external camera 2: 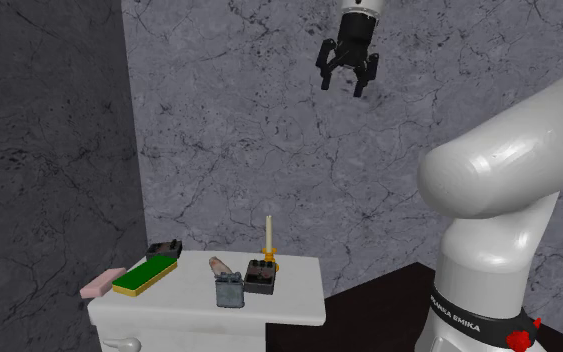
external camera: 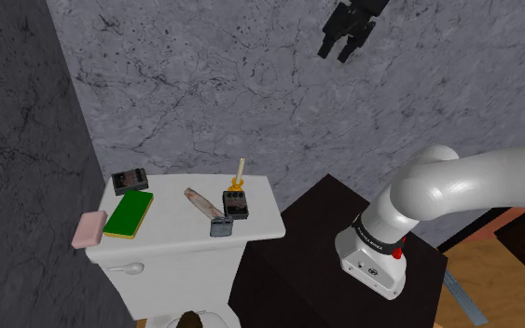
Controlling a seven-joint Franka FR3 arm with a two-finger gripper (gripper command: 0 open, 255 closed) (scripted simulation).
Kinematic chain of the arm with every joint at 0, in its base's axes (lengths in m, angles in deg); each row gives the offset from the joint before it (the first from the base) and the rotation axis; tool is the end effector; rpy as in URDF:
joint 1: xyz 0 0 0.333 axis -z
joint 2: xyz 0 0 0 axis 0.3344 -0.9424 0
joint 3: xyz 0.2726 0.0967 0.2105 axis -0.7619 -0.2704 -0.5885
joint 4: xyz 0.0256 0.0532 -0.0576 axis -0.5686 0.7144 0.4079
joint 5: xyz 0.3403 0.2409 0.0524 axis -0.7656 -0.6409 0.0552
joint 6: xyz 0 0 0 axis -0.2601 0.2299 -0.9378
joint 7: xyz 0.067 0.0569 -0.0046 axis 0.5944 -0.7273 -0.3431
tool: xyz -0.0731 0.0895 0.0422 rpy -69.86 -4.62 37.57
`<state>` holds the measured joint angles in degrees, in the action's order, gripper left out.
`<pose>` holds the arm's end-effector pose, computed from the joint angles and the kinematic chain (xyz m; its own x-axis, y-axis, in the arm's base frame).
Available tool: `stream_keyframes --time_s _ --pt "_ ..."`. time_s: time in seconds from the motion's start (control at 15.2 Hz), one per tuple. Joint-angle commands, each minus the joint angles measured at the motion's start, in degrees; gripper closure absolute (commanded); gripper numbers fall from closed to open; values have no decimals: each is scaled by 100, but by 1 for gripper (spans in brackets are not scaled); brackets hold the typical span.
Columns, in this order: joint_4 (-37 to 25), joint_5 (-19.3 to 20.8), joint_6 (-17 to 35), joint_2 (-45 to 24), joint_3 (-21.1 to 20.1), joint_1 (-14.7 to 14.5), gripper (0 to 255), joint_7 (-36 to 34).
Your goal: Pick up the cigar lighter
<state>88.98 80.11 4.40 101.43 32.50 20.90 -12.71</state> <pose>0.3014 -0.0120 0.6457 0.9800 -0.1395 0.1420 -0.1194 -0.9827 -0.1416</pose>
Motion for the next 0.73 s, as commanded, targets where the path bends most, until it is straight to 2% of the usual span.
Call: stream_keyframes --time_s 0.0,0.66 --pt "0 0 0 0 0 0 0 0" --pt "1425 -586 1128 120 -1134 -210 0 -1192"
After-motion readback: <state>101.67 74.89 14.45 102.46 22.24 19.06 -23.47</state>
